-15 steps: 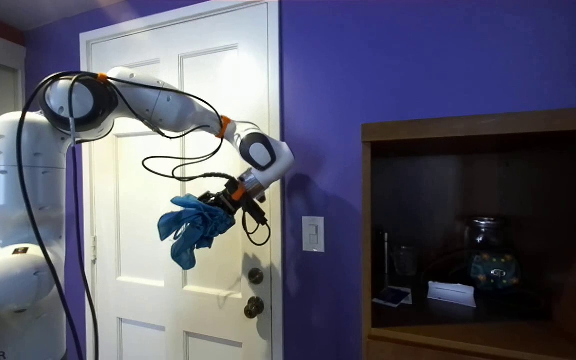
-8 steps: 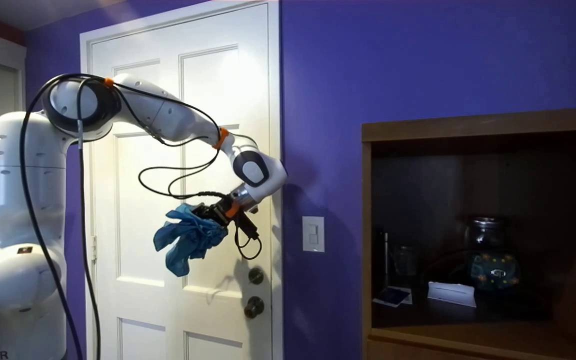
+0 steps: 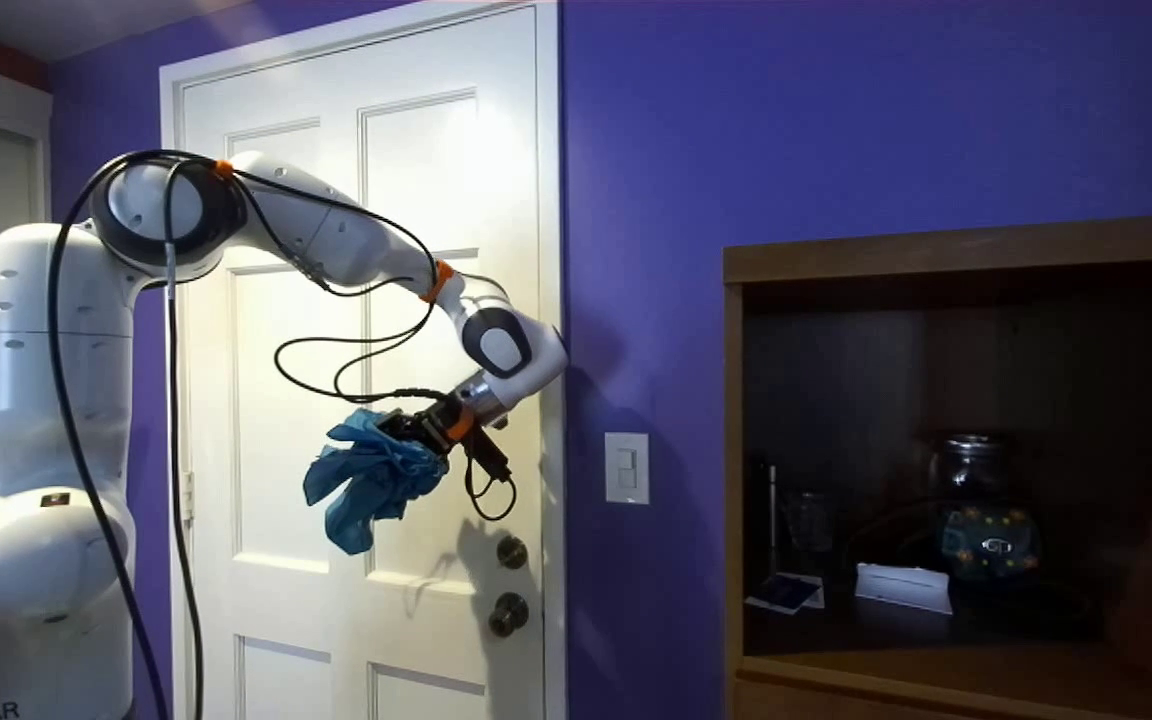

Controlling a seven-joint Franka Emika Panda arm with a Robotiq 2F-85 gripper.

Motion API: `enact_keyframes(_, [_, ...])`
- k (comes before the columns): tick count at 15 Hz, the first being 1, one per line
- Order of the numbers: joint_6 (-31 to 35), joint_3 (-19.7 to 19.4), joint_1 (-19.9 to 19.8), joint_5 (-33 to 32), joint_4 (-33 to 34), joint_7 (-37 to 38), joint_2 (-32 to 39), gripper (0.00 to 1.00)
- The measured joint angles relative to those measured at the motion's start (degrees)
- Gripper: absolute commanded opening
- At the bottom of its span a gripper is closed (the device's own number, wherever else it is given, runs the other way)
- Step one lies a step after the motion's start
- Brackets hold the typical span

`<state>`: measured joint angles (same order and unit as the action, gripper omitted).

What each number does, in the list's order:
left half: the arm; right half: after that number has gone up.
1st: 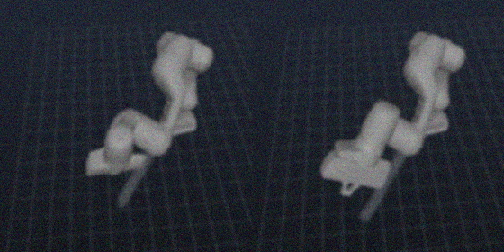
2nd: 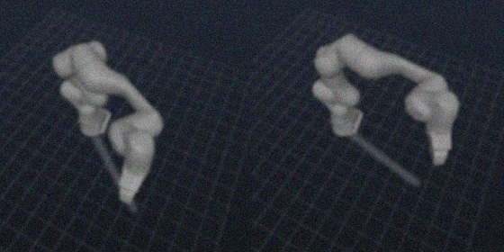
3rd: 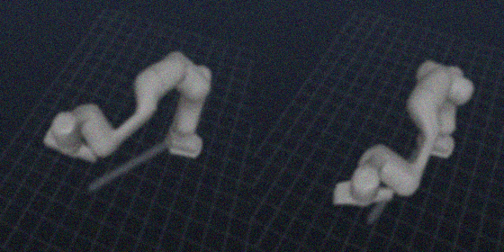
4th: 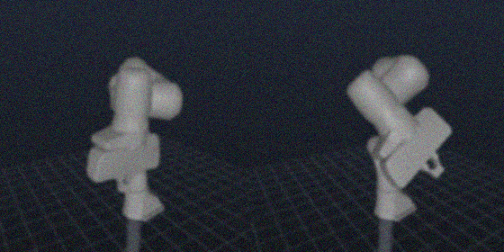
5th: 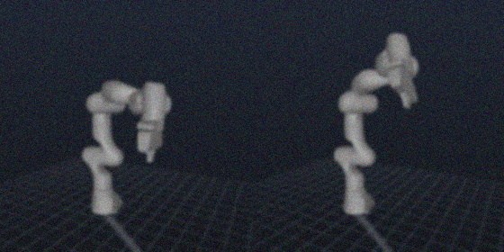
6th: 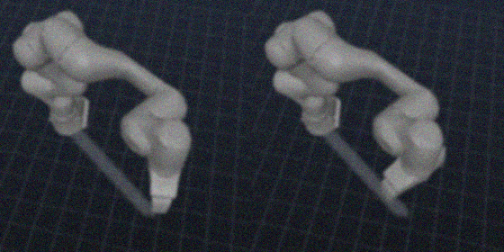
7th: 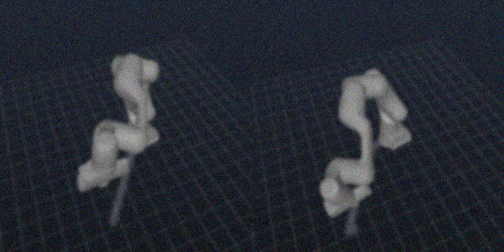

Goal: Pick up the blue item and hand it on the middle of the door

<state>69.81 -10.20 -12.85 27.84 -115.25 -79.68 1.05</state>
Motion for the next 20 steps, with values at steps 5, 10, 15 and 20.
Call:
enact_keyframes(5, [-0.06, 0.00, 0.09, 1.40, -0.05, -1.52, 2.09, 0.01])
enact_keyframes(10, [-0.02, 0.69, 0.27, 5.82, -0.05, -4.39, 7.34, 0.01])
enact_keyframes(15, [0.23, 2.45, 0.83, 10.47, -0.10, -5.33, 9.11, 0.01])
enact_keyframes(20, [2.87, 3.46, 2.10, 13.95, -0.85, -5.35, 9.20, 0.01])
